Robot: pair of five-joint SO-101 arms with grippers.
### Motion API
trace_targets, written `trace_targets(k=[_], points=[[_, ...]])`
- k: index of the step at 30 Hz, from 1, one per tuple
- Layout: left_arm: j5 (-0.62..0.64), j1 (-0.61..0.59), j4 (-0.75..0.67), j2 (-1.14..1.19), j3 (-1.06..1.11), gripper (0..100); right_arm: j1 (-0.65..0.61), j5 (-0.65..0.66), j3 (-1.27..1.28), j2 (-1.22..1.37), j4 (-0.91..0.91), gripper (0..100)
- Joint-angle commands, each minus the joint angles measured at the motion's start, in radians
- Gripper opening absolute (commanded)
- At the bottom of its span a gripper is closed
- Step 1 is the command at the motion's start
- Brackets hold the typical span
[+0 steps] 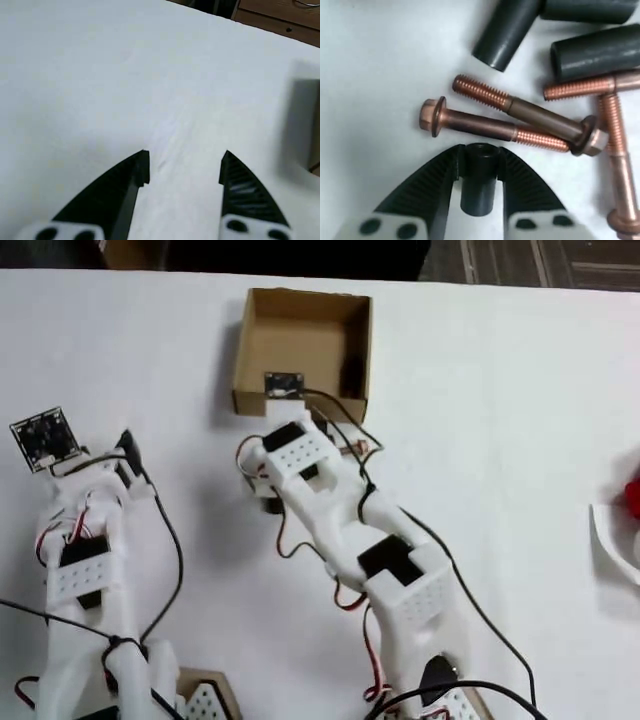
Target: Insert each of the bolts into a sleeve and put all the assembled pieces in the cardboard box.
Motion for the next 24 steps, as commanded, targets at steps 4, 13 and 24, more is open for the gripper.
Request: trace_targets(k=[4, 13, 24], points=[[0.008, -0.003, -0.018, -0.035, -0.007, 24, -0.01, 0.04, -0.04, -0.025, 0.044, 2.2], [0.003, 0.014, -0.017, -0.034, -0.007, 24, -0.039, 0.196, 0.121, -0.341, 0.061, 2.1], [-0.129, 0.241, 0.078, -0.029, -0.012, 24, 0.186, 0.25, 0.71, -0.909, -0.297, 2.0]])
